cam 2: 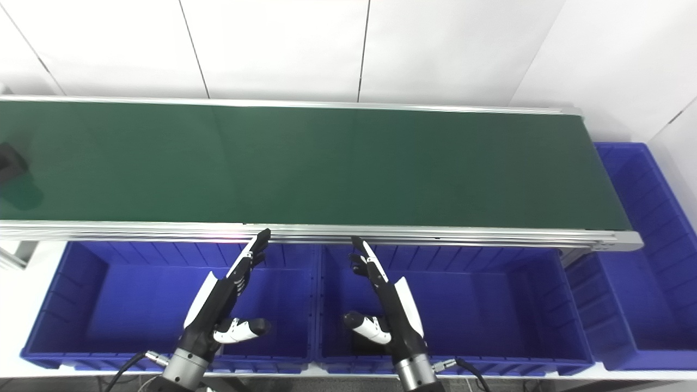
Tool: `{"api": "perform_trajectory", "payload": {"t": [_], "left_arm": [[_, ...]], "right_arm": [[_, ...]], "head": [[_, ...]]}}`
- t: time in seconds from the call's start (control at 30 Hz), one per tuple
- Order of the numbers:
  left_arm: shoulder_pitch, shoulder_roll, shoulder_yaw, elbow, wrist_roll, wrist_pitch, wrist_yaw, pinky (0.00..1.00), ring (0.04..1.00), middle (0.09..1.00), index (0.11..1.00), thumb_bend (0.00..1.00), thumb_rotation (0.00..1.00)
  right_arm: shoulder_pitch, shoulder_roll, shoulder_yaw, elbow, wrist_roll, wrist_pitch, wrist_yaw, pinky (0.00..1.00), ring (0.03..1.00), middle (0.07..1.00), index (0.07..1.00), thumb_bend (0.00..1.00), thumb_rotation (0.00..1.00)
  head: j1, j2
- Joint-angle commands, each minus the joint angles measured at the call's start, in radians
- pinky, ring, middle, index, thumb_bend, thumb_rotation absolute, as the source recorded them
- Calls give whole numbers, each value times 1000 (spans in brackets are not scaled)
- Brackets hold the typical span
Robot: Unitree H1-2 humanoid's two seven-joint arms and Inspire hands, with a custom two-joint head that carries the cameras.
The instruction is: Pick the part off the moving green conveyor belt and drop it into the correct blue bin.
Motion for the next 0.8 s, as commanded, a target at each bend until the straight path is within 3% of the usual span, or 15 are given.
{"api": "perform_trajectory", "payload": {"t": [0.0, 0.33, 0.57, 0.77], "left_arm": [[-17, 1, -1, -23, 2, -12, 21, 972, 998, 996, 974, 904, 772], [-19, 16, -33, -31, 63, -12, 100, 973, 990, 993, 951, 908, 980], [-36, 23, -63, -18, 44, -12, 132, 973, 985, 975, 911, 945, 1000], [-44, 24, -72, -8, 47, -12, 154, 907, 949, 952, 897, 937, 1000]], "right_arm": [[-4, -2, -1, -20, 5, -48, -8, 832, 895, 964, 966, 901, 952], [-3, 3, -7, -18, -4, -48, -14, 822, 888, 959, 962, 936, 988], [-4, 4, -11, -19, -13, -48, -12, 821, 892, 960, 963, 953, 1000], [-3, 4, -12, -19, -12, -48, -9, 821, 893, 960, 963, 953, 1000]], "head": [[2, 2], [6, 1], [11, 0], [13, 0]]}}
